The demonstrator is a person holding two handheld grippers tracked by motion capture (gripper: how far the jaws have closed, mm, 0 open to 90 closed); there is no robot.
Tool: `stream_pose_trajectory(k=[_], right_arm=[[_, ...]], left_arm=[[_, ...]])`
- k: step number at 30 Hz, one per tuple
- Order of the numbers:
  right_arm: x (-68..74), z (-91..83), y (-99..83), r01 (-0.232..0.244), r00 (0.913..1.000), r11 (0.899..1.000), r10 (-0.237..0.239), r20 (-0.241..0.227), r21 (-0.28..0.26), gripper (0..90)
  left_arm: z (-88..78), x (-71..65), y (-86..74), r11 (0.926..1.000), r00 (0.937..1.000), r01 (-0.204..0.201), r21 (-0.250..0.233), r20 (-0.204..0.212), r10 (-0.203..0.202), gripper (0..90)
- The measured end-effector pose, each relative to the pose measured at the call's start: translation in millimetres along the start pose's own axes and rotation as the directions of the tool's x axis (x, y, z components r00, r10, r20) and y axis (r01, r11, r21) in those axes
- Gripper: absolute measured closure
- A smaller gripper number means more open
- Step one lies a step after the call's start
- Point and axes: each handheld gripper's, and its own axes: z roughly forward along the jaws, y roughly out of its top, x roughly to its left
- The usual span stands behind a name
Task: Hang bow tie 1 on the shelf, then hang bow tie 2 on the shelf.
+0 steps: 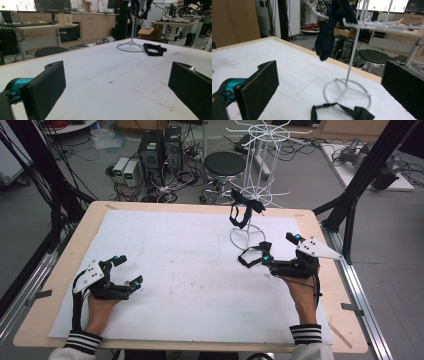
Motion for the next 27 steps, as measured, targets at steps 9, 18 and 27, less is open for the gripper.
stream_pose_trajectory(k=[9,18,27], right_arm=[[-4.1,-6.4,-21.2,-0.023,0.9995,0.999,0.022,0.022,0.037,0.7],[-8.8,-8.1,-27.0,-0.053,0.9979,0.998,0.051,0.039,0.046,0.7],[-12.4,-6.0,-26.5,-0.061,0.9967,0.996,0.058,0.058,0.062,0.7]], left_arm=[[-0.2,0.2,0.0,1.0000,1.0000,0.001,0.001,0.000,-0.001,1.8],[-0.2,0.1,-0.1,1.0000,1.0000,0.000,-0.002,0.000,0.000,1.8],[-0.1,-0.1,-0.1,1.0000,1.0000,-0.001,-0.002,-0.002,0.001,1.8]])
